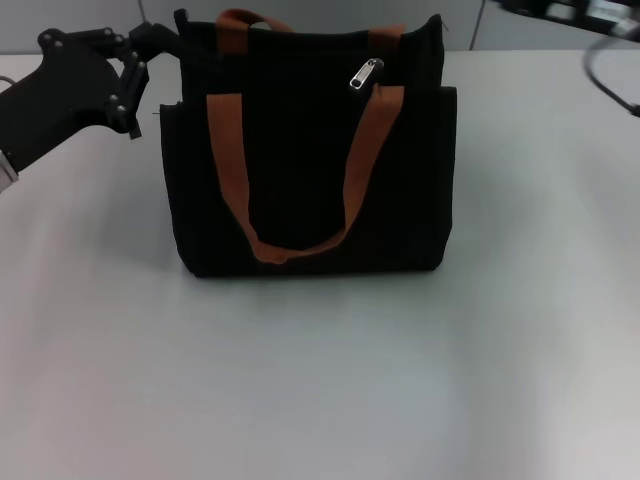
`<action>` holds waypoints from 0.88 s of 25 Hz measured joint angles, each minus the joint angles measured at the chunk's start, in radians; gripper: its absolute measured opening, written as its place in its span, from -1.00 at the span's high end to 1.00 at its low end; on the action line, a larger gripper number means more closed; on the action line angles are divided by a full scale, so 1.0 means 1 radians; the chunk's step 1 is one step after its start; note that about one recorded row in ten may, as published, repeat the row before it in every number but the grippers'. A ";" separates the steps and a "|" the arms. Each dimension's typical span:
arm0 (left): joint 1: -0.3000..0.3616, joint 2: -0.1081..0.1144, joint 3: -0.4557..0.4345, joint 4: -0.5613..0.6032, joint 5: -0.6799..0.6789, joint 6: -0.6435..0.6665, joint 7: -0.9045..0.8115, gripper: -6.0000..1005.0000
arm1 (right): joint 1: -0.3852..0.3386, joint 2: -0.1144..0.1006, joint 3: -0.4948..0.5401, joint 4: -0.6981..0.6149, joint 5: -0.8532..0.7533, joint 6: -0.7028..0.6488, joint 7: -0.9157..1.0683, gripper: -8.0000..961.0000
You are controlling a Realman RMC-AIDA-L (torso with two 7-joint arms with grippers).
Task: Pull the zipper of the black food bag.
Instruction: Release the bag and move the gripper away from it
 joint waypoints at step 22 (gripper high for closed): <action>0.054 0.063 0.142 0.016 0.026 0.003 -0.347 0.82 | -0.085 -0.002 0.144 0.458 -0.325 -0.326 -1.009 -0.65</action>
